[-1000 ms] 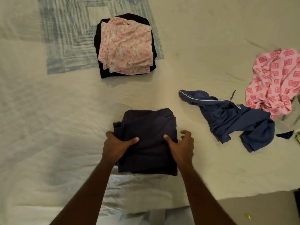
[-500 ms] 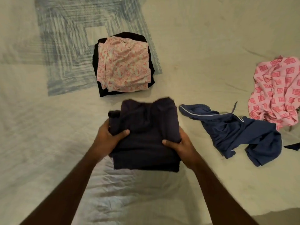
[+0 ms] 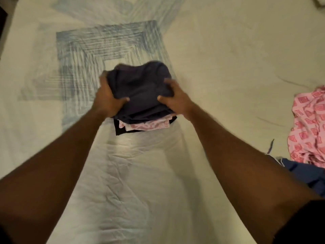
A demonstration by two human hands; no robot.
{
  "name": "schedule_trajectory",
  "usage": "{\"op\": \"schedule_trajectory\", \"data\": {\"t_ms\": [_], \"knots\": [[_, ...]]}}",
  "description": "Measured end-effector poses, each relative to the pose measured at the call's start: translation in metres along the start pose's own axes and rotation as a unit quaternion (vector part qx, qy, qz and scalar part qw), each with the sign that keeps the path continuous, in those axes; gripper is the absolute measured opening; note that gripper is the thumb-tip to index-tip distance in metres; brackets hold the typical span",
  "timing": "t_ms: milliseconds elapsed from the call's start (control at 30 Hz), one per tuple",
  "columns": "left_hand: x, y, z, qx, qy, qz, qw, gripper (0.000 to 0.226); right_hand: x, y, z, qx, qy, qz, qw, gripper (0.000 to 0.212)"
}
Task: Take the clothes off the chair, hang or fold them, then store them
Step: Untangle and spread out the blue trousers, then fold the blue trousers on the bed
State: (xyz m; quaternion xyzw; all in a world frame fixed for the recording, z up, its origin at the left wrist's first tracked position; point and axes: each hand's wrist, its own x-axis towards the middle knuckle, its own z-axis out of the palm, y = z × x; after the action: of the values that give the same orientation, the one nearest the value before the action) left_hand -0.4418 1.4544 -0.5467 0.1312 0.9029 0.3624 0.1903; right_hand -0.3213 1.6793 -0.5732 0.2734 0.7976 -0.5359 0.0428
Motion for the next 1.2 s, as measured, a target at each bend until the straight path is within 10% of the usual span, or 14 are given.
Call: {"op": "schedule_trajectory", "data": {"t_ms": [100, 300, 533, 733, 1000, 1200], "knots": [[-0.003, -0.010, 0.026, 0.130, -0.025, -0.003, 0.991, 0.075, 0.006, 0.030, 0.015, -0.139, -0.055, 0.037, 0.988, 0.064], [-0.054, 0.021, 0.076, 0.275, 0.115, 0.133, 0.945, 0.058, -0.047, 0.053, 0.017, -0.062, 0.076, -0.072, 0.993, 0.059], [-0.142, 0.059, 0.188, 0.211, -0.077, 0.236, 0.945, 0.041, -0.165, 0.146, -0.054, -0.333, 0.280, 0.027, 0.900, 0.046], [-0.214, 0.065, 0.263, 0.049, -0.296, 0.122, 0.946, 0.052, -0.244, 0.244, -0.114, -0.247, 0.121, 0.167, 0.947, 0.096], [-0.274, 0.122, 0.305, -0.337, -0.267, -0.262, 0.864, 0.064, -0.316, 0.266, -0.111, -0.116, 0.223, 0.063, 0.966, 0.035], [-0.303, 0.169, 0.327, -0.319, -0.316, -0.224, 0.865, 0.023, -0.386, 0.277, -0.149, 0.043, 0.297, 0.031, 0.954, 0.042]]}}
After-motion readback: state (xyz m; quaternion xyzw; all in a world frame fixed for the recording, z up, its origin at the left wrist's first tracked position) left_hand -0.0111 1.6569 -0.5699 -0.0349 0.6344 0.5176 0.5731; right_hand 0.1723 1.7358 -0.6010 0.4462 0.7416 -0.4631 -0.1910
